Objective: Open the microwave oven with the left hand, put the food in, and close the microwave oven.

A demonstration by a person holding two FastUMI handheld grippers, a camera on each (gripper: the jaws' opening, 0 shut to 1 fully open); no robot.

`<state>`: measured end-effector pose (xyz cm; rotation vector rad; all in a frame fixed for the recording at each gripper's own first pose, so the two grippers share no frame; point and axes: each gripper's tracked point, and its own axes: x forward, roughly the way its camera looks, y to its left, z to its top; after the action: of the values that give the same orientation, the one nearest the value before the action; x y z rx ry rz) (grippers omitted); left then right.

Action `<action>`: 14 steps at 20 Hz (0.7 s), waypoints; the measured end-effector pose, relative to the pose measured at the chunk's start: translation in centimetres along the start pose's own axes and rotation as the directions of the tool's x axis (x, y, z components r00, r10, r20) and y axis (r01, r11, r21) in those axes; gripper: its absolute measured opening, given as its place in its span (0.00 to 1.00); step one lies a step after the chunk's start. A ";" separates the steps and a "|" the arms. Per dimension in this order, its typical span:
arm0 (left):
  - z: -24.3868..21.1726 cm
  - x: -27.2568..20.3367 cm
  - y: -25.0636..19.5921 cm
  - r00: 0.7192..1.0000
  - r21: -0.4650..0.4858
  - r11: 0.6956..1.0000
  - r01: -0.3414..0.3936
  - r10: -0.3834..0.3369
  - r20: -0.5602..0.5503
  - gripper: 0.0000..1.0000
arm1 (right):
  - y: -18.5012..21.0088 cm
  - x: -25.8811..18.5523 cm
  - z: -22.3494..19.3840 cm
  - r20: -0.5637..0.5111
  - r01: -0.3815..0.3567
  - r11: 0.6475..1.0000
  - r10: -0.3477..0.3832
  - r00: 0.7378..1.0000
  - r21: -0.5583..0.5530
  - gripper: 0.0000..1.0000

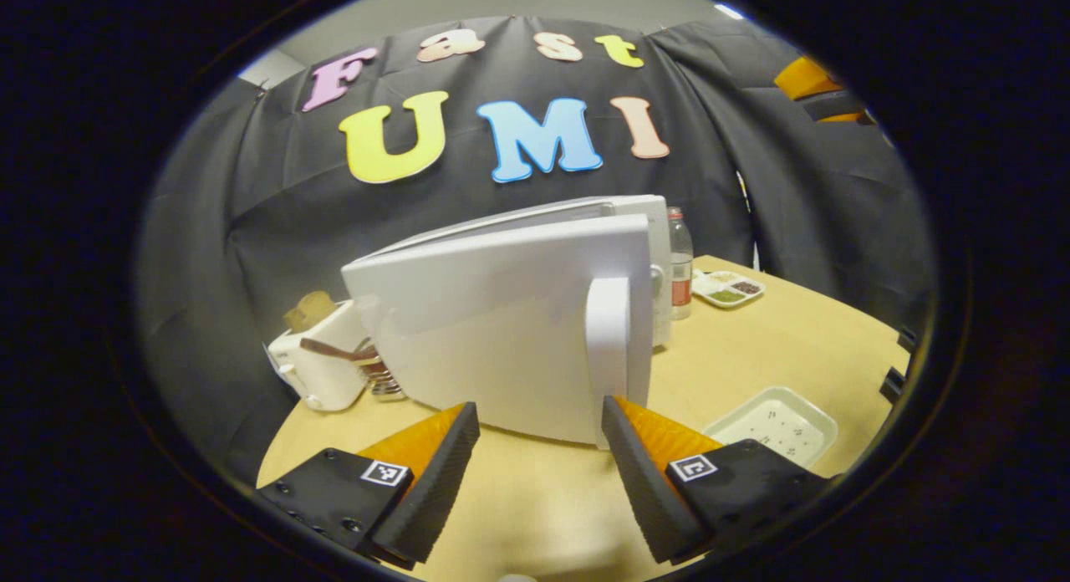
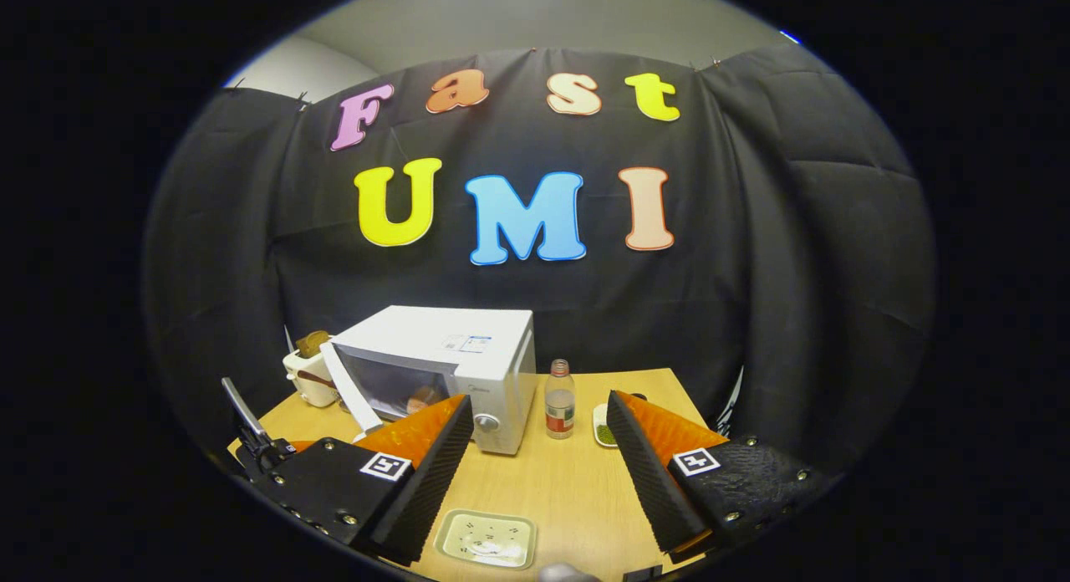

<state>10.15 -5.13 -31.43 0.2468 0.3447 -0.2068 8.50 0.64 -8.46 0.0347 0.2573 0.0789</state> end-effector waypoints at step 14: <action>5.8 12.2 -2.0 0.998 0.014 1.000 -0.025 0.024 0.051 0.98 | -8.2 1.3 -0.4 -0.040 0.112 0.992 -0.110 0.993 0.054 0.98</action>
<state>22.71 -10.50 -30.89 0.2594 0.2894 -0.1909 10.29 -7.42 -9.54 0.0744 0.2982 -0.0382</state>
